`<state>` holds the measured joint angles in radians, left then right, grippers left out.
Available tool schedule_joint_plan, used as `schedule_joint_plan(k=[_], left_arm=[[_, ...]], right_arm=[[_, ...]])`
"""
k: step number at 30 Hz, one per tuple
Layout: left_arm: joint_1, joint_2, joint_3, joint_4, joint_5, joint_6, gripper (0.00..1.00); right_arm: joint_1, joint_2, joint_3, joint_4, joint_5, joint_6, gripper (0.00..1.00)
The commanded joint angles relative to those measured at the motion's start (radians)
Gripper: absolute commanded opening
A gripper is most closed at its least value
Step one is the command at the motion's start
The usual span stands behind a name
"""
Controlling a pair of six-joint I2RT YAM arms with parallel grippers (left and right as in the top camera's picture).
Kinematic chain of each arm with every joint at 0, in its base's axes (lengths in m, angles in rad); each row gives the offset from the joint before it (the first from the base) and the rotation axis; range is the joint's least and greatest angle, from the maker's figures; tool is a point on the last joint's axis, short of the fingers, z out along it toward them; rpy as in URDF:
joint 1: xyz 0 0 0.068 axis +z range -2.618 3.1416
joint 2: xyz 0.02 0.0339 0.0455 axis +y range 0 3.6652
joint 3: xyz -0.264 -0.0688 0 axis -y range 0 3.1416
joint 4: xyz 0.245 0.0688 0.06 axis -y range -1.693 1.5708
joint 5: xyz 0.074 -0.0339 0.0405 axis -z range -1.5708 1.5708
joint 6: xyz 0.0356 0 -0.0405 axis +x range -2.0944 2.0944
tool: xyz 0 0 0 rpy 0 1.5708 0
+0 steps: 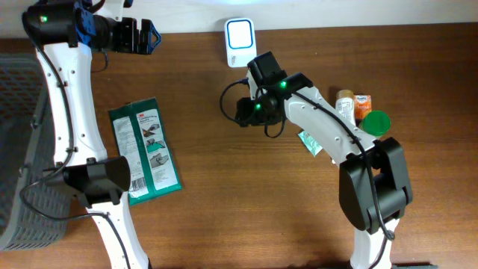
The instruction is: Scan the item barcode
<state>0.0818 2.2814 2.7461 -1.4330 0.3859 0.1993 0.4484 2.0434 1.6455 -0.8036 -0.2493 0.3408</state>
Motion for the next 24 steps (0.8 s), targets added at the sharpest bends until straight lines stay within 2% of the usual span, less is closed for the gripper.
schedule_joint_plan(k=[1,8,9,11,12,13,15,24], left_arm=[[0.006,-0.010,0.008,-0.001,0.012,0.015,0.99],[0.006,-0.010,0.008,-0.045,0.011,0.016,0.99],[0.006,-0.010,0.008,-0.045,0.011,0.016,0.94],[0.006,-0.010,0.007,-0.060,0.001,0.015,0.66],[0.004,-0.010,0.008,-0.073,-0.032,-0.002,0.46],[0.004,-0.010,0.008,-0.081,-0.074,-0.040,0.28],[0.001,-0.010,0.008,-0.101,-0.185,-0.138,0.00],[-0.014,-0.030,-0.013,-0.253,-0.455,-0.408,0.00]], right_arm=[[-0.005,0.010,0.000,-0.011,0.056,0.005,0.55],[-0.005,0.010,0.000,-0.008,0.063,0.005,0.57],[-0.005,0.010,0.000,-0.008,0.063,0.005,0.57],[-0.005,0.010,0.000,-0.008,0.063,0.005,0.58],[-0.005,0.010,0.000,-0.008,0.063,0.005,0.58],[-0.005,0.010,0.000,-0.008,0.063,0.005,0.59],[-0.005,0.010,0.000,-0.011,0.063,0.005,0.62],[-0.005,0.010,0.000,-0.014,0.058,0.010,0.69]])
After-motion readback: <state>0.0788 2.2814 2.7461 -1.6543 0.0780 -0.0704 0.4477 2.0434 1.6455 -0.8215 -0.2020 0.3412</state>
